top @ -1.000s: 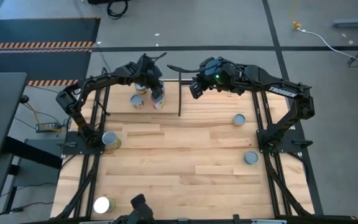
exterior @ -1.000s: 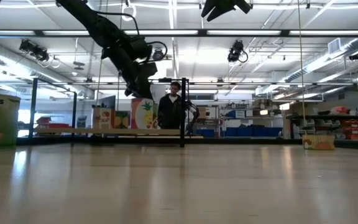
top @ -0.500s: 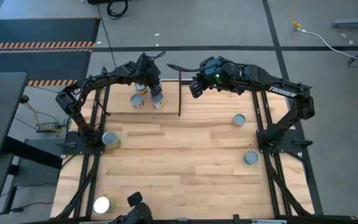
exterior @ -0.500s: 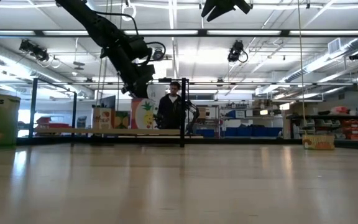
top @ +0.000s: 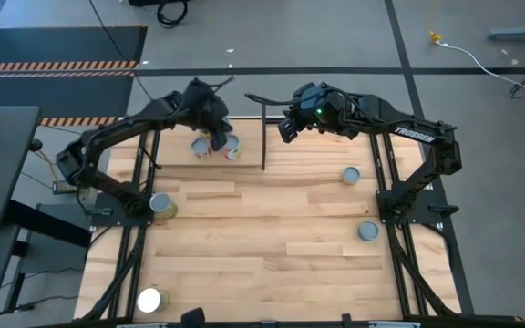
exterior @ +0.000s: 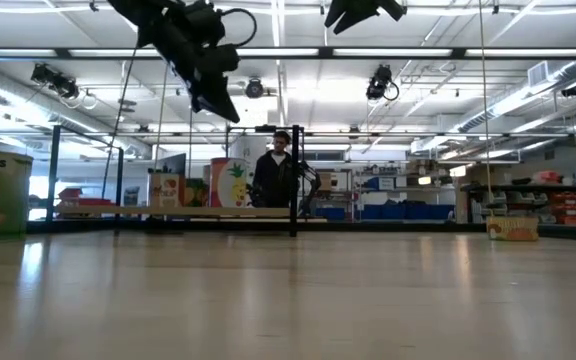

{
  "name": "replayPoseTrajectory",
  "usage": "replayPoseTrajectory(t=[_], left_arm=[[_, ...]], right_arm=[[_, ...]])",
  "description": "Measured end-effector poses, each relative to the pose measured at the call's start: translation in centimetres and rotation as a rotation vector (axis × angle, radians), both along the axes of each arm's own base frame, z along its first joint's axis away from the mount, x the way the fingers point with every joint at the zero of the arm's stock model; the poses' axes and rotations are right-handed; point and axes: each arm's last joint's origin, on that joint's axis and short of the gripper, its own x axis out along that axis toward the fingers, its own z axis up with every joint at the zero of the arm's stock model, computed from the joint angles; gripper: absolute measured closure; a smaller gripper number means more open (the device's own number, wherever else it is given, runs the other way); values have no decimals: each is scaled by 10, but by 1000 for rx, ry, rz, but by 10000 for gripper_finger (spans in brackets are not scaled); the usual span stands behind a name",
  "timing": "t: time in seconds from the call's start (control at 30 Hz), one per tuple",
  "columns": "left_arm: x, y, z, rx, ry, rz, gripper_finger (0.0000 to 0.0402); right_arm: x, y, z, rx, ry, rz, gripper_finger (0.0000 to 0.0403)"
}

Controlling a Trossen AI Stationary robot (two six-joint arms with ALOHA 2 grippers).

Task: Pick and place cans onto a shelf
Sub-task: Adjust the canned mixed fruits on the shelf, then adjust the canned spaghetti sauce on the shelf

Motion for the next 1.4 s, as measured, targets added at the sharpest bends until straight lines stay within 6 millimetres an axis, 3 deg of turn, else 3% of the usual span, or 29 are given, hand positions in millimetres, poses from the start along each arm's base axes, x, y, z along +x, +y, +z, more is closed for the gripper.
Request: replayPoseTrajectory(t=[0.33,0.5,0.8,1.1,1.23,1.4], left_arm=[[23,-4,-44,-11,258,39,401],[28,-7,-55,6,345,29,401],[15,-14,-49,-13,410,29,401],[6,10,-45,29,358,136,400],[-4,28,-42,-14,263,161,400],[-7,30,-43,-104,217,144,400]], right_arm=[[4,19,0,7,-6,56,290],[5,24,0,8,-5,74,290],[5,25,0,27,-17,71,290],[5,24,0,20,-19,61,290],[8,24,-13,27,8,57,290],[15,24,-36,81,18,29,290]])
